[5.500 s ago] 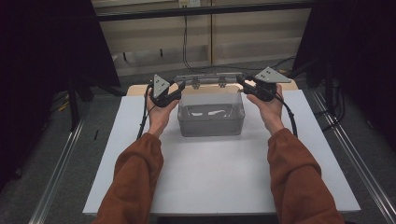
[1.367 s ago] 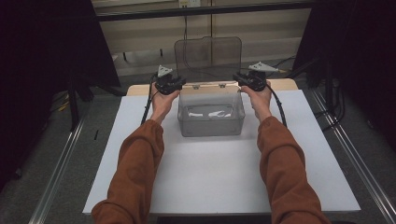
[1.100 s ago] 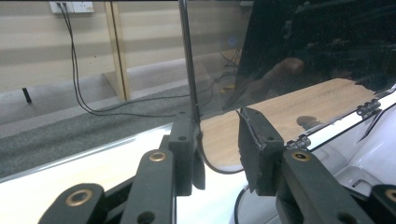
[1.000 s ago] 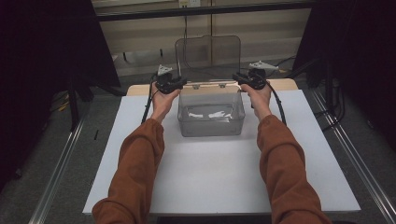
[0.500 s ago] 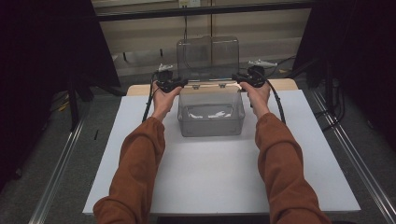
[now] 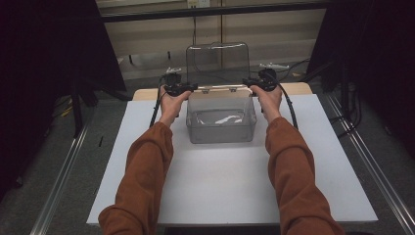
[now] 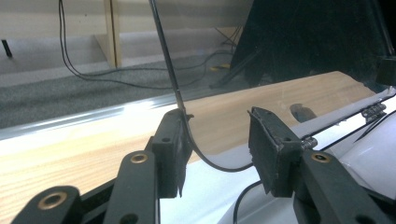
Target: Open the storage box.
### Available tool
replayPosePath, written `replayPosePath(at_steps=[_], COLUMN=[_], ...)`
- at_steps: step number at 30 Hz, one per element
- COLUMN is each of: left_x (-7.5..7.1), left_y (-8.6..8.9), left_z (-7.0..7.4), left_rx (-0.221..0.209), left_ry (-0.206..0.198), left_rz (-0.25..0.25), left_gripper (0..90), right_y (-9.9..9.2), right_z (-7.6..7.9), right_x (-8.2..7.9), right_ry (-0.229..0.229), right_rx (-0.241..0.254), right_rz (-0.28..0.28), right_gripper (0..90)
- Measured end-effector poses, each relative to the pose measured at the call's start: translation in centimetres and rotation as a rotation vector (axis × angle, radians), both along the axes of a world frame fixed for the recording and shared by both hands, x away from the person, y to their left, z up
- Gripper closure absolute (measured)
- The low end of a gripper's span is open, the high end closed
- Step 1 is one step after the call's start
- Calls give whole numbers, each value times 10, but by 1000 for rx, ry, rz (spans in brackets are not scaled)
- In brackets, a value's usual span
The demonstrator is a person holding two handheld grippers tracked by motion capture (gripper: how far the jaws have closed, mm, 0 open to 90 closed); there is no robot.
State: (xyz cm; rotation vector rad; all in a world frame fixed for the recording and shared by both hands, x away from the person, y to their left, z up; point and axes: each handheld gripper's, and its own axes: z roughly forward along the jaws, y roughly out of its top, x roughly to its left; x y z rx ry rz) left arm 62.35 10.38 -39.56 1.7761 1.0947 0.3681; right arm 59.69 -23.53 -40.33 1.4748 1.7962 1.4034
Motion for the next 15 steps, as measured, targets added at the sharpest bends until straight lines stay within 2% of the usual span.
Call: replayPosePath(at_steps=[2,9,10,13,14,15], left_x=[2,2,1,2,2,2], left_y=[0,-2,-3,-3,-3,-3], left_z=[2,4,3,2,1,1], left_rx=[3,20,8,12,5,5], left_ry=[29,44,44,54,74,74], left_rz=[1,17,27,33,39,39], left_gripper=[570,566,561,535,525,527], right_y=[0,0,-1,-1,-1,-1], right_z=[0,1,0,-1,-2,-3], right_x=[1,2,3,3,3,3], right_ry=[3,26,28,46,54,67], right_rx=[-1,2,5,19,21,30], right_rz=[0,-1,1,-3,-5,-3], right_gripper=[664,663,662,648,636,623])
